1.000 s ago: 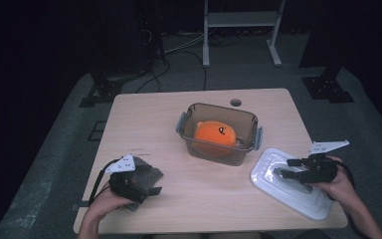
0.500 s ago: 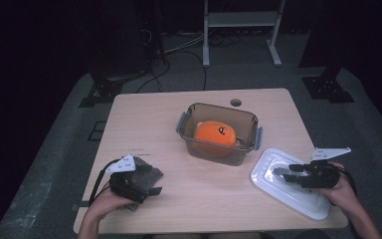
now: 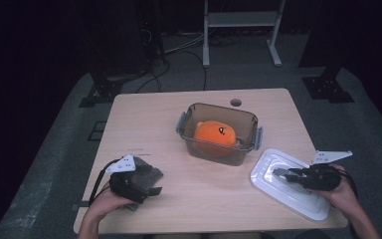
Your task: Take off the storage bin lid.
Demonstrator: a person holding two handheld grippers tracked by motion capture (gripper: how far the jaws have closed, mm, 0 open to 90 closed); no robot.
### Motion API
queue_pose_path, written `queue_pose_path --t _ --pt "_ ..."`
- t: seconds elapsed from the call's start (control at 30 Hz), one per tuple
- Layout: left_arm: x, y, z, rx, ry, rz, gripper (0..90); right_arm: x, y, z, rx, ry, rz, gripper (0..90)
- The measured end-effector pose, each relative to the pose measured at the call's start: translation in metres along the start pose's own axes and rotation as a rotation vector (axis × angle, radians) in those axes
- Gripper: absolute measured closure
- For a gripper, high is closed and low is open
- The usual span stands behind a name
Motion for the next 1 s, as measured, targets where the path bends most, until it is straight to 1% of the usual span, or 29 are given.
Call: queue_pose_path --t 0.07,0.33,0.43,0.7,1.0 --pt "0.000 0.000 0.000 0.000 0.001 0.000 6.8 0.000 -0.001 0.000 0.003 -0.002 0.007 65.1" --pt "0.000 0.000 0.000 0.001 -0.001 -0.001 6.8 -0.003 -0.002 0.001 -0.025 0.000 -0.003 65.8" --pt "0.000 0.000 0.000 0.002 -0.002 -0.002 6.8 -0.006 -0.003 0.003 -0.029 0.002 0.002 65.9" --pt "0.000 0.000 0.000 0.003 0.000 -0.001 6.8 -0.016 -0.006 0.015 -0.029 0.012 0.024 65.9" --pt "0.000 0.000 0.000 0.002 -0.001 0.002 5.6 -0.021 -0.009 0.027 -0.028 0.014 0.032 65.9"
Point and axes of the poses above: each handheld gripper's, and its own axes: z roughly backward along the jaws, x roughly out of its underside, y roughly to its right, the point moved 3 cm from there along -z, roughly forward along the jaws, and after that the axes turned 10 degrees about -y, right-handed, at the moved point
